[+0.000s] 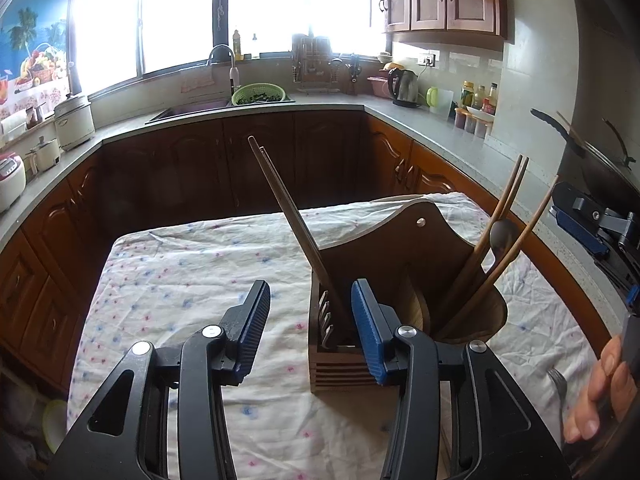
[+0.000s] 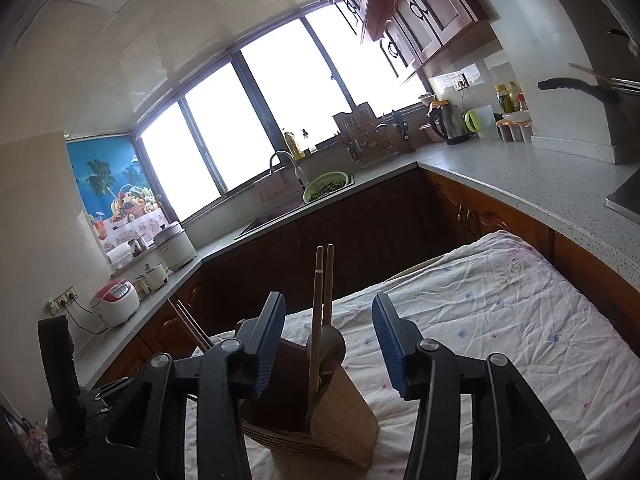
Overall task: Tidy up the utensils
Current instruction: 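Open the left tool while the right tool opens, dropping fork and chopstick into the holder, then withdraw both open tools away from the holder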
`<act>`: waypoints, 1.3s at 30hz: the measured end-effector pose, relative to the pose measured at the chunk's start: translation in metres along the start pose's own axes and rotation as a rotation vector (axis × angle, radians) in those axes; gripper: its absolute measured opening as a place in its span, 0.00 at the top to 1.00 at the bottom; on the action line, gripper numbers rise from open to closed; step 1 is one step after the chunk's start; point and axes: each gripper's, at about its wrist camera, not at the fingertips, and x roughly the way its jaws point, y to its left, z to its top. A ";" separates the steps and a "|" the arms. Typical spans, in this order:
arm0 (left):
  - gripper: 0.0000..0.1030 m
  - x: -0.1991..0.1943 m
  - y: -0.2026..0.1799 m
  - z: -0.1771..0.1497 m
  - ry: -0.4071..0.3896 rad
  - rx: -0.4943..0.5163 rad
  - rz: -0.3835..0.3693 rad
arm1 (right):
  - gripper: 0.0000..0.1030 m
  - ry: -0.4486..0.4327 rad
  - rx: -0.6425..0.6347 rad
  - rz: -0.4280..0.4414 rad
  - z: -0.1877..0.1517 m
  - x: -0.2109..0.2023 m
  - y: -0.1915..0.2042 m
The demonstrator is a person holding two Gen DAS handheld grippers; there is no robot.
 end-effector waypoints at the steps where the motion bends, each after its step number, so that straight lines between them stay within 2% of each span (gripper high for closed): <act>1: 0.51 -0.001 0.001 -0.001 -0.002 -0.003 0.005 | 0.47 0.002 0.004 0.001 0.000 -0.001 0.000; 5: 0.40 -0.007 0.006 -0.005 -0.009 -0.026 0.016 | 0.34 0.001 0.012 0.007 -0.001 -0.004 -0.002; 7: 0.28 -0.010 0.009 -0.009 -0.009 -0.039 0.023 | 0.32 0.003 0.015 0.013 -0.002 -0.006 -0.002; 10: 0.15 -0.015 0.014 -0.014 -0.007 -0.067 0.035 | 0.24 0.008 0.018 0.021 -0.005 -0.009 -0.001; 13: 0.09 -0.020 0.022 -0.022 -0.003 -0.102 0.036 | 0.14 0.011 0.029 0.037 -0.009 -0.013 0.000; 16: 0.07 -0.024 0.027 -0.031 0.004 -0.137 0.037 | 0.10 0.018 0.030 0.045 -0.013 -0.018 0.002; 23: 0.07 -0.041 0.036 -0.053 0.019 -0.214 0.021 | 0.09 0.048 0.029 0.066 -0.023 -0.031 0.010; 39: 0.06 -0.118 0.039 -0.102 -0.061 -0.309 0.005 | 0.06 0.072 -0.053 0.071 -0.054 -0.091 0.030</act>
